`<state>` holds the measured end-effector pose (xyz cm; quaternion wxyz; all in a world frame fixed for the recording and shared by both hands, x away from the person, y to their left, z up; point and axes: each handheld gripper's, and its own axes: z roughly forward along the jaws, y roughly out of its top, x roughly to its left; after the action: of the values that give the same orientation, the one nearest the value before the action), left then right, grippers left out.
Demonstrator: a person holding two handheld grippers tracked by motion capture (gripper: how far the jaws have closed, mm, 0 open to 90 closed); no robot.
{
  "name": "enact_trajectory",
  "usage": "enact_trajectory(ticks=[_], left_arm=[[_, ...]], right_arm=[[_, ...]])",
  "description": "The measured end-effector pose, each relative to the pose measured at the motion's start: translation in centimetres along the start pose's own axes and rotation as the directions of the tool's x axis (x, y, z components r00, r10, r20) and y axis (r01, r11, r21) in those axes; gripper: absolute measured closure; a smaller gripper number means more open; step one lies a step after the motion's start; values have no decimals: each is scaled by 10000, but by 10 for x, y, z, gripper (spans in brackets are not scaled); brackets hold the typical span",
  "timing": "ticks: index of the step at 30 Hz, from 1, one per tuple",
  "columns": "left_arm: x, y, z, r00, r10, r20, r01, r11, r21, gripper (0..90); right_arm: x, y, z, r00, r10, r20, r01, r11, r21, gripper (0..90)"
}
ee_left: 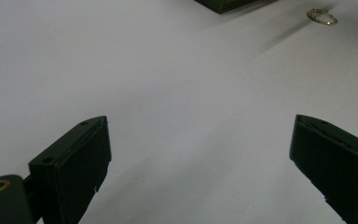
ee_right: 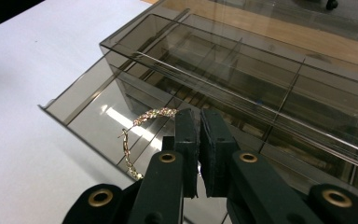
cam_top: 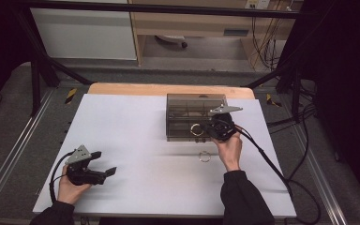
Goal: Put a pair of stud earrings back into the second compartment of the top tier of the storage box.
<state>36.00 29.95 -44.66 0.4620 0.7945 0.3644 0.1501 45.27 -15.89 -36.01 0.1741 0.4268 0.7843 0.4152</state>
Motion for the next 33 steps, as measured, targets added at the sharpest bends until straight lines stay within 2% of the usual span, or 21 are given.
enact_trajectory(ticks=[5,13,20,26,27,28,29,31,33], left_arm=[[0,0,0,10000,-5,4,5,10000,1,50],[0,0,0,10000,10,9,-10,10000,-17,50],[0,0,0,10000,-7,12,7,10000,2,50],[0,0,0,10000,0,8,0,10000,-11,50],[0,0,0,10000,-2,11,2,10000,-14,50],[0,0,0,10000,0,9,0,10000,-15,50],[0,0,0,10000,2,11,-2,10000,-19,50],[0,0,0,10000,6,10,-6,10000,-8,50],[0,0,0,10000,3,4,-3,10000,6,50]], right_arm=[[-5,-1,8,9998,119,160,-120,9999,83,865],[-7,-5,17,9993,46,374,-62,9991,424,862],[-8,-8,20,9996,-11,296,-9,9978,665,853],[-7,-7,14,9996,-110,243,103,9995,289,763],[-6,-6,7,9997,-137,191,136,9999,54,726],[-6,-6,7,9997,-137,191,136,9999,54,726],[-5,-5,0,9998,-164,112,166,9998,-130,678],[-5,-5,-3,9998,-175,106,177,9997,-161,649],[-4,-7,-15,9998,-184,59,186,9992,-362,560]])
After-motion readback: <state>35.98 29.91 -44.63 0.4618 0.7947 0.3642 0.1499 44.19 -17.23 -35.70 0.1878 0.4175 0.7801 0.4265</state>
